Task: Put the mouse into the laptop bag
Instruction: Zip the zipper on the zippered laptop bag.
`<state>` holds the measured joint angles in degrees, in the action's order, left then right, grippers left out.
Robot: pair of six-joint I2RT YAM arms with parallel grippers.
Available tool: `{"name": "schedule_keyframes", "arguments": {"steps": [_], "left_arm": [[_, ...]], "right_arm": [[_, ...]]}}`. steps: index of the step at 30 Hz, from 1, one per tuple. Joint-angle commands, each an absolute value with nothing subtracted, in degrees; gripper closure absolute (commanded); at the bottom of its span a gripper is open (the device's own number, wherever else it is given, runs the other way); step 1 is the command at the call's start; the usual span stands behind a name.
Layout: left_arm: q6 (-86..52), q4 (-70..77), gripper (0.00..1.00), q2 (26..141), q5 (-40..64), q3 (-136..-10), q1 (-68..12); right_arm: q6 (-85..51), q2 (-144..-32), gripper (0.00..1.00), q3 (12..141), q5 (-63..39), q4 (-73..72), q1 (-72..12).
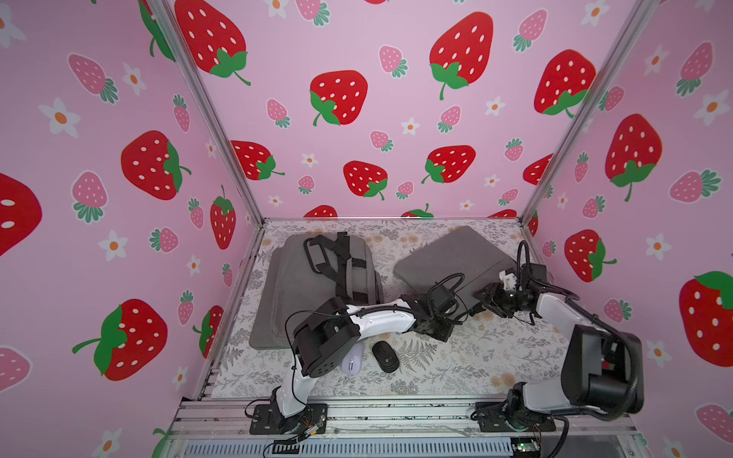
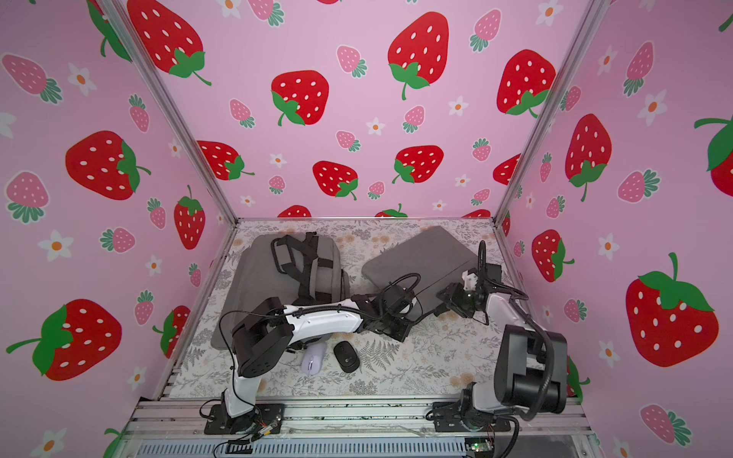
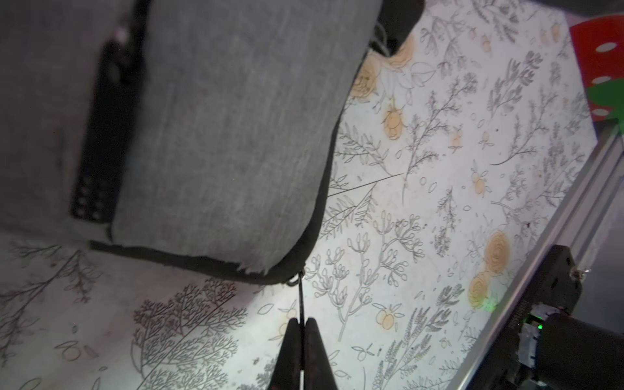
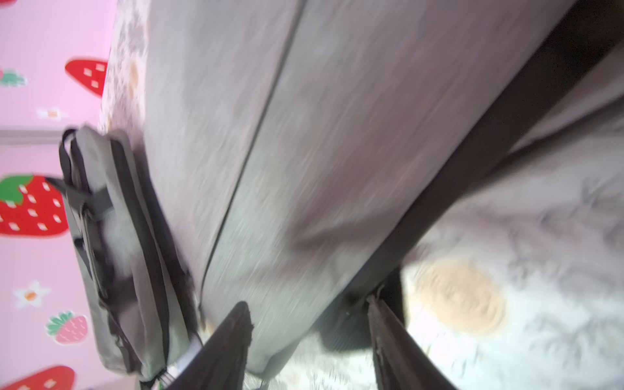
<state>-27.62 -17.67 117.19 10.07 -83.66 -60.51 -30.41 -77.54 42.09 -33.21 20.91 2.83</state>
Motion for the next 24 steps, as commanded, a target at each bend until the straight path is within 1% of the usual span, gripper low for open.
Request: {"name": "schedule_keyframes", "arguments": {"steps": [1, 4, 6, 14, 17, 18, 19, 21, 22, 24], "left_arm": [[-25.8, -21.3, 1.00, 117.6, 12.2, -87.0, -61.9], [-25.8, -21.4, 1.00, 117.9, 12.6, -87.1, -62.0], [-25.8, -21.4, 1.00, 117.9, 12.8, -87.0, -62.0], [-25.8, -21.3, 1.00, 117.9, 13.0, -87.1, -62.1], [-25.9, -20.9, 1.00, 117.7, 13.2, -86.9, -62.1], [-26.0, -20.8, 1.00, 117.7, 13.1, -86.9, -62.2], [-26.0, -20.8, 1.00, 117.6, 13.1, -86.9, -62.1], [-25.9, -20.7, 1.00, 117.5, 13.2, -86.5, -62.1], [-26.0, -20.4, 1.00, 117.4, 13.1, -86.2, -62.1], [-25.9, -20.1, 1.00, 117.3, 12.8, -85.4, -61.9]], "right_arm": [[-33.7, -69.8, 0.40, 36.8, -28.4, 23.4, -0.2], [-38.1, -64.3, 0.39, 32.8, -26.1, 22.4, -4.2], [-39.9, -64.0, 0.38, 31.6, -26.4, 21.1, -6.2], [-45.4, -72.0, 0.39, 31.6, -25.4, 11.0, -14.2], [-46.7, -75.6, 0.42, 32.6, -24.9, 7.2, -15.4], [-46.8, -76.5, 0.46, 32.7, -24.6, 6.4, -15.4], [-46.7, -77.0, 0.53, 32.9, -24.2, 6.2, -15.4], [-46.3, -76.9, 0.74, 32.6, -23.2, 6.5, -15.0], [-46.2, -76.3, 0.83, 32.1, -23.0, 7.0, -14.4], [-45.7, -74.8, 0.93, 30.8, -23.7, 7.7, -12.5]]}}
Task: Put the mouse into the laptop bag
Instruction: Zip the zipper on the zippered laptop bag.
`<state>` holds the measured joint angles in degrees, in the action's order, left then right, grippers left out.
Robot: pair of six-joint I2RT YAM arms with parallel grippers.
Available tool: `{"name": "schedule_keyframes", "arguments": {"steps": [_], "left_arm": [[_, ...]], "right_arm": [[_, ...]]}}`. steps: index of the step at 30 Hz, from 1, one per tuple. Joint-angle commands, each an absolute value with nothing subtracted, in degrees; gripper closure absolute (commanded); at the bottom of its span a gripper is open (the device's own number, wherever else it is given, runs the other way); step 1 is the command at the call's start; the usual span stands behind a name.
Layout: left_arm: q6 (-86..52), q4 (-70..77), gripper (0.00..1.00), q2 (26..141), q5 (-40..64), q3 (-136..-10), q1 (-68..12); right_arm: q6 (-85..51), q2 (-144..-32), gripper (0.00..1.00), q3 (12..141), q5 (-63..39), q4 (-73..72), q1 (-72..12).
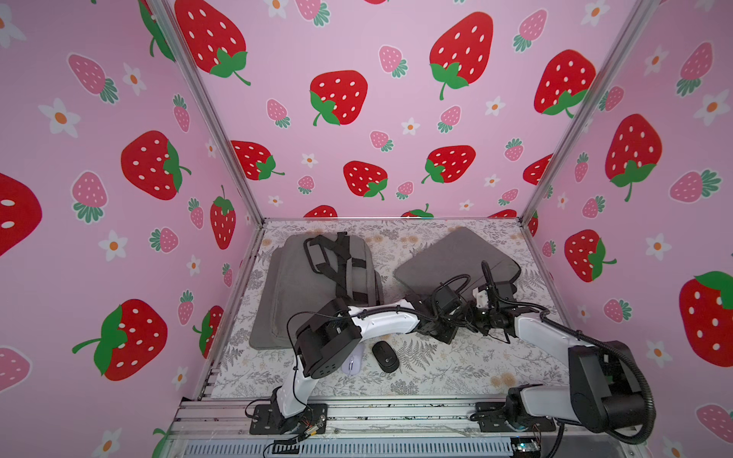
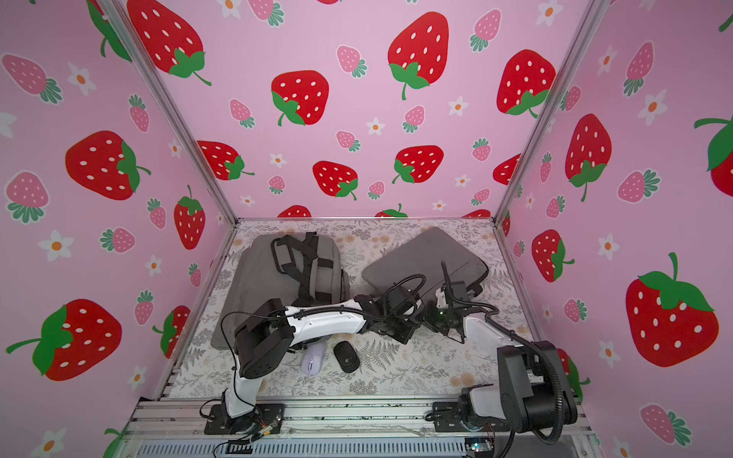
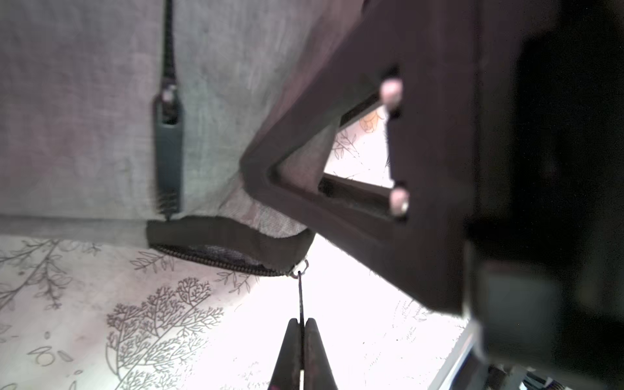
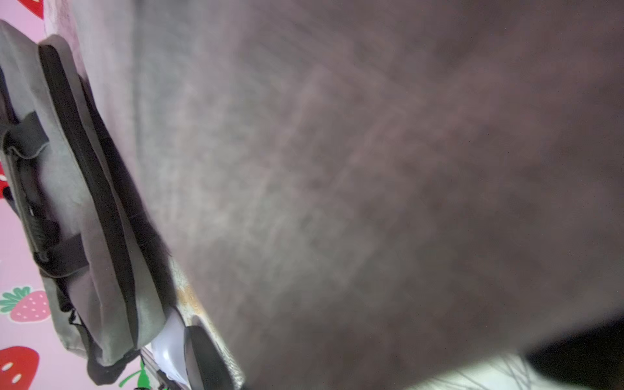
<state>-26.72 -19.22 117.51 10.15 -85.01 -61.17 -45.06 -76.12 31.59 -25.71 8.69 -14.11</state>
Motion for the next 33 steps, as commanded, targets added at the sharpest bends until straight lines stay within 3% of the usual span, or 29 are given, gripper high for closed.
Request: {"name": "schedule_keyframes", "arguments": {"steps": [1, 9, 15, 22, 31, 33], "left_arm": [[-26.0, -19.7, 1.00, 117.4, 12.5, -84.7, -61.7], [-26.4, -17.0, 1.00, 117.9, 11.3, -76.0, -56.5], [-27.9, -15.1, 1.00, 116.8, 9.1, -70.8, -53.0], [-30.1, -13.3, 1.00, 115.2, 7.3, -66.1, -49.0], [-30.3, -16.7, 1.00, 115.5, 9.8, -75.0, -57.7], [-30.6, -16.1, 1.00, 115.5, 10.8, -75.5, -58.5]], "right_arm": [[-44.8, -73.9, 0.96, 30.2, -24.6, 8.7, -10.9], [-31.2, -71.5, 1.00, 30.5, -37.2, 19.0, 6.0], [-26.1, -75.0, 1.00, 32.6, -44.1, 21.5, 13.2], [-26.4, -73.8, 1.00, 33.3, -43.2, 23.8, 15.3], [-25.0, -70.2, 1.00, 39.0, -33.1, 30.6, 10.7], [-25.0, -70.4, 0.83, 39.2, -31.9, 31.2, 10.3]]}}
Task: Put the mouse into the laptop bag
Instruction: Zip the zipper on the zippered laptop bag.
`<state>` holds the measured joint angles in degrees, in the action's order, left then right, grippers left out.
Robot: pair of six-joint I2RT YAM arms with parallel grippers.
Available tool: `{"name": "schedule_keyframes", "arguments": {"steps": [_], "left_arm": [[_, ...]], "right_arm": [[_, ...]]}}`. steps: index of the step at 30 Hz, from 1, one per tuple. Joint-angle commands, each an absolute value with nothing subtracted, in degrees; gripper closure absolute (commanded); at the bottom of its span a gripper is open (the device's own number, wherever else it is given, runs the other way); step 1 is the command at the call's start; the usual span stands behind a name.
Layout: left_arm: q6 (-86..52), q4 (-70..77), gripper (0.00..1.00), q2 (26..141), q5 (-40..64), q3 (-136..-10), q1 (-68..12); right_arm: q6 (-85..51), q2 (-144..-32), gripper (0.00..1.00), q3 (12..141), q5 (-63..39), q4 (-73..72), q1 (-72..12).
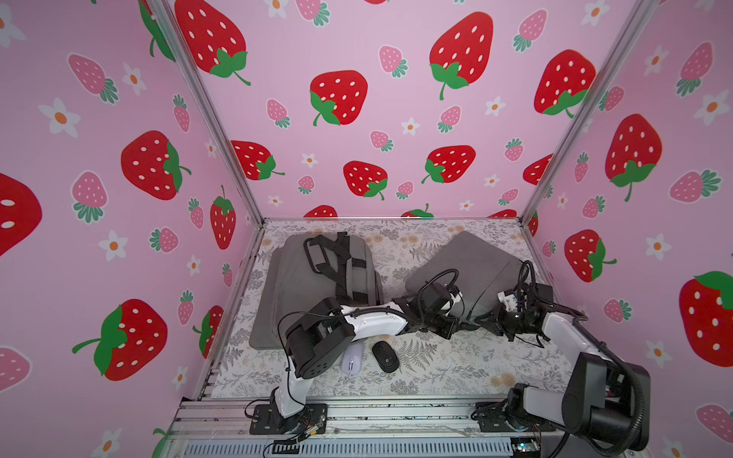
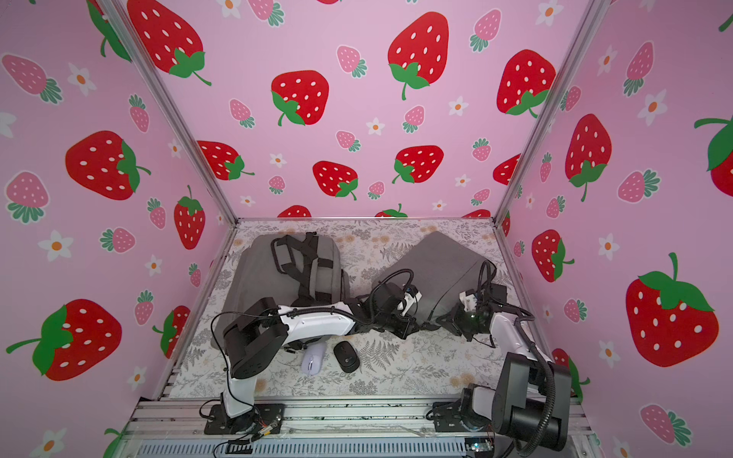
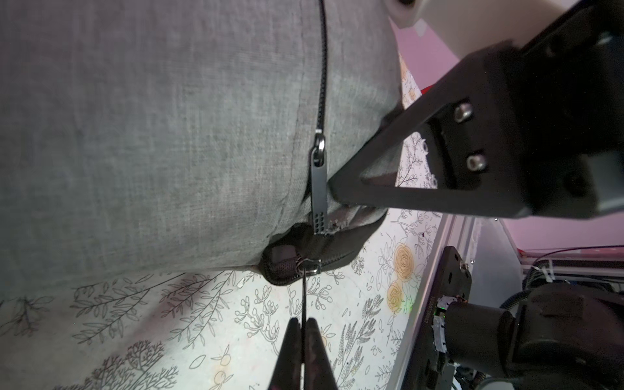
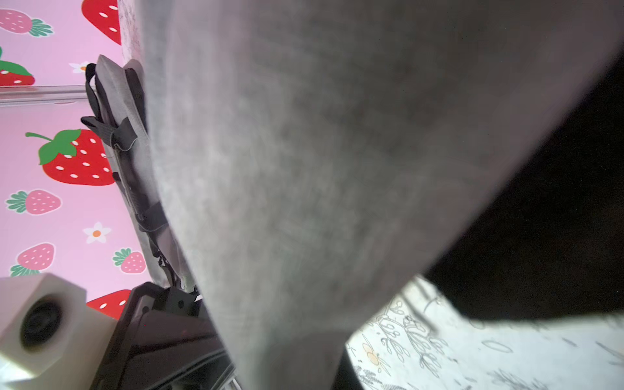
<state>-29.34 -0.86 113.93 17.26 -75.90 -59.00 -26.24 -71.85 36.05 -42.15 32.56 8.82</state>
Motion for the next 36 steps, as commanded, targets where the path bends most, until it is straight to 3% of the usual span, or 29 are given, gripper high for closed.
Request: {"name": "schedule_keyframes", "arguments": {"steps": [1, 10, 18, 23, 26, 30, 33, 36], "left_arm": [[-30.5, -16.1, 1.00, 115.6, 10.9, -76.0, -58.9], [-26.5, -19.8, 1.00, 118.2, 13.5, -85.2, -62.8], [-25.2, -21.1, 1.00, 120.3, 15.6, -88.6, -63.4], [-25.2, -20.9, 1.00, 120.3, 15.8, -88.2, -63.4], [-25.0, -20.9, 1.00, 120.2, 16.0, -88.0, -63.4], [-25.0, -20.4, 1.00, 120.1, 16.0, -87.1, -63.2], [-25.4, -19.6, 1.00, 119.7, 16.2, -85.2, -62.3], [-26.0, -18.0, 1.00, 119.5, 16.5, -81.9, -60.5]], "right_arm": [[-25.2, -70.5, 0.75, 39.3, -31.8, 31.6, 9.8], [-38.0, -61.8, 0.38, 29.6, -26.7, 26.1, -3.9], [-45.5, -57.9, 0.37, 25.2, -21.2, 23.3, -13.6], [-46.6, -60.1, 0.47, 25.1, -19.8, 19.7, -13.8], [-46.3, -61.5, 0.71, 25.8, -18.5, 19.2, -13.8], [-46.0, -62.7, 0.83, 26.2, -17.9, 19.2, -13.7], [-45.7, -62.2, 1.00, 25.9, -18.0, 19.4, -13.3], [-43.7, -59.7, 1.00, 25.9, -19.3, 20.5, -11.7]]}}
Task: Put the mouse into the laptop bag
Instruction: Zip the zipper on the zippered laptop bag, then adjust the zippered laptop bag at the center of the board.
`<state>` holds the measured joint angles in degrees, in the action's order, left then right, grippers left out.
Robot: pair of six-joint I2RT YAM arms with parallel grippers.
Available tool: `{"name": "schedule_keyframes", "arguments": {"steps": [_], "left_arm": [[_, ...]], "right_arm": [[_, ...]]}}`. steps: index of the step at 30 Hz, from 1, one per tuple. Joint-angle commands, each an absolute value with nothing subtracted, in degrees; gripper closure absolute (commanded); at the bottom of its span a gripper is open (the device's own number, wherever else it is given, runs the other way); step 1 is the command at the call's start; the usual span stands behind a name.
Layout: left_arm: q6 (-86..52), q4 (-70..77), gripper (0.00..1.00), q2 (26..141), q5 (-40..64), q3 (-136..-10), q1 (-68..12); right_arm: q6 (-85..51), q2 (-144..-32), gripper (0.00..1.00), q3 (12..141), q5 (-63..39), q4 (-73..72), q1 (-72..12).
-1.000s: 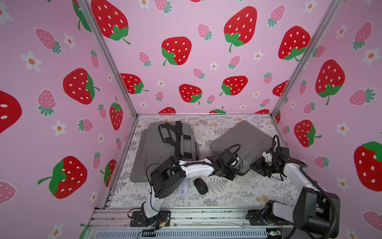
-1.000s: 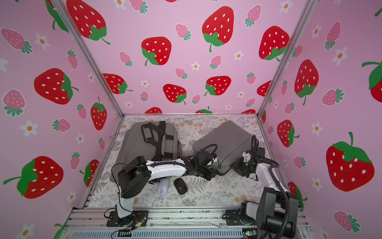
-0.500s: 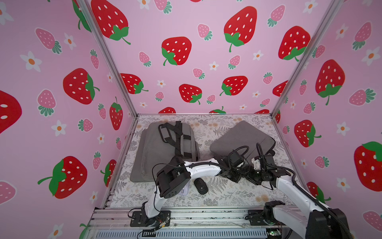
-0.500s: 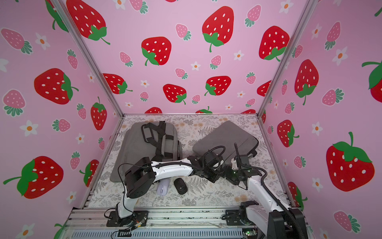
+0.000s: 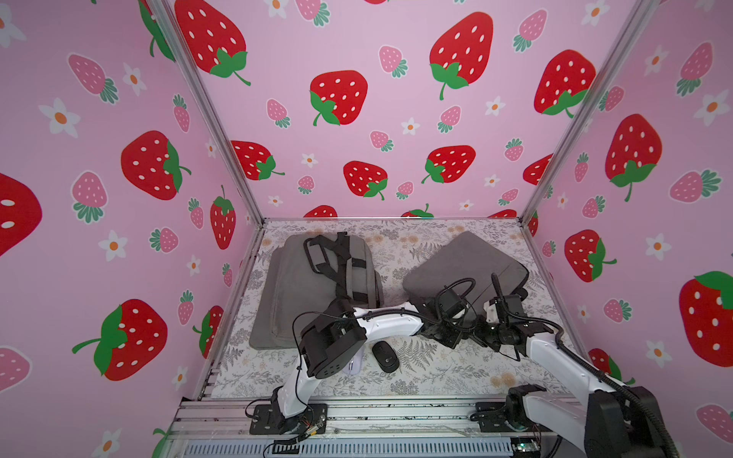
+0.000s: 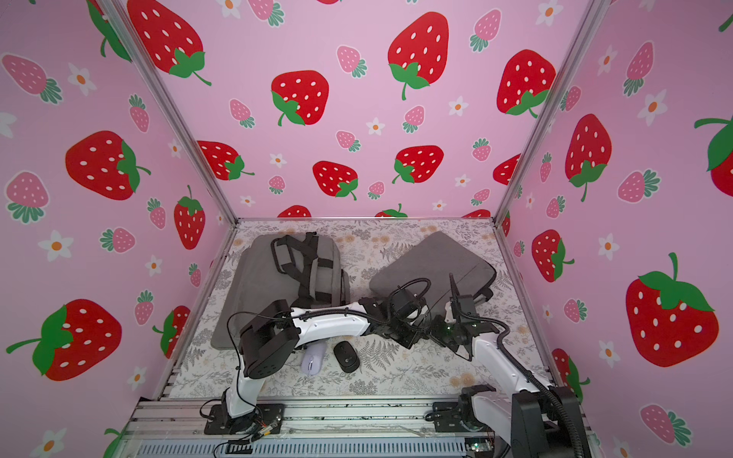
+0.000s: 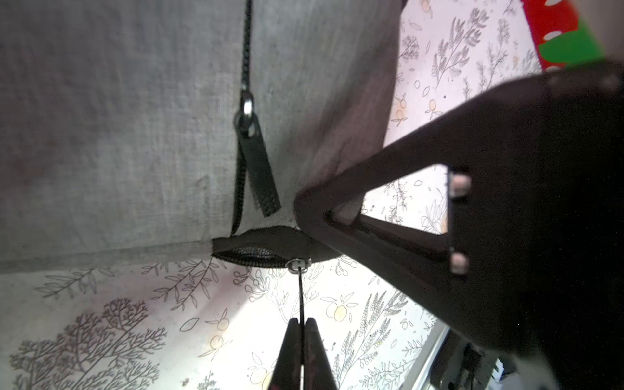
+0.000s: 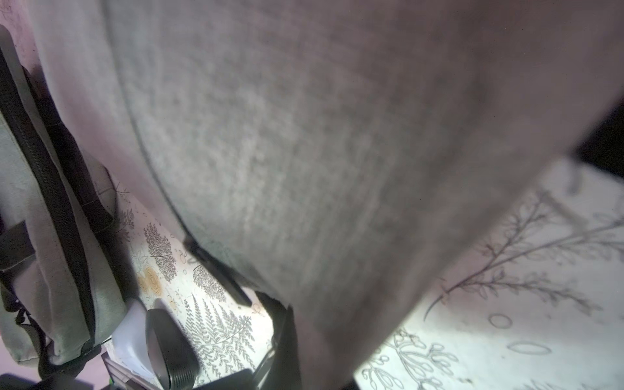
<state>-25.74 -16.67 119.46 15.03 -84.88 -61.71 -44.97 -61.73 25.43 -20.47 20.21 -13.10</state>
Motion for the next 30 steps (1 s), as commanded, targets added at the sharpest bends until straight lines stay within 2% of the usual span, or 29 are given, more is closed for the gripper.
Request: {"name": "schedule_keyframes", "arguments": {"steps": [1, 4, 7, 11, 16, 19, 22, 26, 30], "left_arm": [[-26.3, -17.2, 1.00, 119.7, 16.7, -80.6, -59.8], [-27.4, -15.1, 1.00, 121.0, 16.4, -77.1, -57.6], [-28.7, -12.3, 1.00, 122.0, 16.2, -72.9, -54.6], [-29.4, -9.5, 1.00, 121.6, 14.9, -69.1, -49.3], [-29.3, -9.0, 1.00, 120.5, 13.1, -69.1, -43.9], [-29.7, -9.9, 1.00, 117.7, 12.6, -69.1, -42.9], [-29.3, -11.1, 0.62, 113.7, 11.9, -70.6, -42.7], [-28.4, -13.9, 0.36, 110.9, 8.6, -76.4, -41.7], [-28.3, -14.5, 0.19, 113.2, 6.4, -82.5, -39.5]], "right_arm": [[-42.7, -58.3, 1.00, 25.8, -20.3, 21.0, -10.7], [-40.4, -54.0, 1.00, 24.8, -25.6, 21.4, -5.6], [-39.3, -50.2, 1.00, 22.6, -35.3, 19.6, 2.9], [-36.2, -50.3, 1.00, 21.7, -44.8, 19.9, 10.8], [-33.8, -51.9, 1.00, 21.6, -49.5, 20.8, 15.5], [-28.5, -55.1, 1.00, 24.6, -46.4, 27.3, 15.4], [-25.1, -56.3, 1.00, 26.7, -42.1, 32.9, 15.2], [-25.0, -56.5, 1.00, 27.0, -39.2, 35.2, 15.0], [-25.0, -57.5, 1.00, 27.4, -37.1, 35.6, 14.8]]}}
